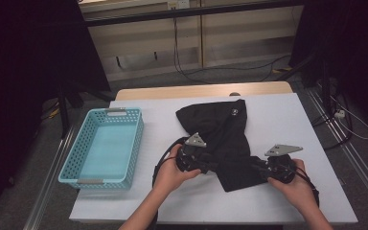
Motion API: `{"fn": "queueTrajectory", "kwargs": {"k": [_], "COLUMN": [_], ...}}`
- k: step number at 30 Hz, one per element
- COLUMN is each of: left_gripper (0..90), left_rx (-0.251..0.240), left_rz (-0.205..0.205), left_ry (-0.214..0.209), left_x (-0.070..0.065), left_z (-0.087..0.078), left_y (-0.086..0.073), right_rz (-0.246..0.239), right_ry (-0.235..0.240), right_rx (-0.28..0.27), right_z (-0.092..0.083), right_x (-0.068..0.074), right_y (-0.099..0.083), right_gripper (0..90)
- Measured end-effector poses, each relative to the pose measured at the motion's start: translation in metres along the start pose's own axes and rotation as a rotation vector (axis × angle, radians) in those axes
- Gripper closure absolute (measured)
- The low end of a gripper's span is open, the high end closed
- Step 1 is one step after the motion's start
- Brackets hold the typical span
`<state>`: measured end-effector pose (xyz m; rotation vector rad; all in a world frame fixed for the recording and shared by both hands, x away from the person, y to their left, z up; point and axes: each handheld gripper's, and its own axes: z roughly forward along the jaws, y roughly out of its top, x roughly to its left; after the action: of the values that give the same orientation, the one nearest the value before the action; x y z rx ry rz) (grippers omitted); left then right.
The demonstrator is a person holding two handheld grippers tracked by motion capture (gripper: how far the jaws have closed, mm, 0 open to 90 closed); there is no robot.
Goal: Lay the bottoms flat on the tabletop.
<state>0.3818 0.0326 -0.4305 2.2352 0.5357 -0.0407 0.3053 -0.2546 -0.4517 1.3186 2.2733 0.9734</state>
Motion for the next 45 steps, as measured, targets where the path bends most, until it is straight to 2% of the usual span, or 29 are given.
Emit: {"fn": "queueTrajectory", "kwargs": {"k": [3, 7, 9, 11, 12, 14, 17, 20, 26, 27, 28, 32, 35, 37, 39, 41, 45], "left_gripper": [52.8, 50.3, 51.0, 51.4, 54.5, 62.8, 74.0, 79.0, 81.4, 81.4, 81.4, 78.3, 70.8, 62.3, 59.3, 54.5, 50.4], "left_rx": [0.027, 0.056, 0.050, 0.053, 0.058, 0.063, 0.075, 0.079, 0.038, 0.033, 0.030, 0.009, -0.027, -0.062, -0.072, -0.095, -0.077], "left_rz": [0.003, 0.010, 0.004, 0.012, 0.019, 0.006, -0.004, 0.013, 0.004, -0.001, -0.004, -0.025, -0.048, -0.063, -0.056, -0.045, -0.024], "left_ry": [-0.005, -0.002, 0.018, 0.014, 0.015, 0.008, -0.014, -0.034, -0.035, -0.037, -0.036, -0.016, 0.020, 0.045, 0.055, 0.039, 0.018], "left_x": [-0.003, -0.006, -0.008, -0.008, -0.008, -0.008, -0.007, -0.006, -0.001, 0.003, 0.005, 0.015, 0.023, 0.025, 0.023, 0.016, 0.006], "left_z": [0.008, 0.022, 0.024, 0.024, 0.024, 0.025, 0.023, 0.018, 0.006, 0.002, 0.001, -0.010, -0.021, -0.030, -0.035, -0.034, -0.023], "left_y": [-0.003, -0.009, -0.009, -0.009, -0.009, -0.010, -0.009, -0.008, -0.004, -0.004, -0.004, -0.005, -0.004, -0.002, 0.001, 0.005, 0.007], "right_rz": [0.005, -0.011, -0.014, -0.017, -0.016, -0.017, -0.023, -0.018, -0.016, -0.022, -0.022, -0.018, -0.016, -0.014, -0.009, -0.006, -0.005], "right_ry": [-0.002, -0.007, 0.001, 0.014, 0.026, 0.039, 0.048, 0.062, 0.055, 0.022, 0.018, -0.012, -0.014, -0.022, -0.028, -0.024, -0.014], "right_rx": [0.007, 0.012, 0.015, 0.015, 0.017, 0.023, 0.034, 0.037, 0.013, 0.007, -0.001, -0.020, -0.018, -0.017, -0.015, -0.011, 0.002], "right_z": [0.004, 0.004, 0.004, 0.003, 0.003, 0.002, 0.000, -0.002, -0.010, -0.012, -0.012, -0.012, -0.008, -0.006, -0.004, -0.002, 0.003], "right_x": [0.000, 0.003, 0.003, 0.003, 0.003, 0.004, 0.004, 0.004, 0.003, 0.002, 0.001, 0.000, 0.001, 0.001, 0.001, 0.001, 0.002], "right_y": [-0.002, -0.002, -0.002, -0.003, -0.003, -0.003, -0.003, -0.004, -0.005, -0.006, -0.006, -0.006, -0.005, -0.005, -0.004, -0.004, -0.004], "right_gripper": [70.3, 71.0, 75.0, 81.3, 85.1, 88.8, 90.0, 90.0, 88.9, 85.4, 84.1, 74.6, 70.7, 69.0, 67.3, 67.6, 70.7]}}
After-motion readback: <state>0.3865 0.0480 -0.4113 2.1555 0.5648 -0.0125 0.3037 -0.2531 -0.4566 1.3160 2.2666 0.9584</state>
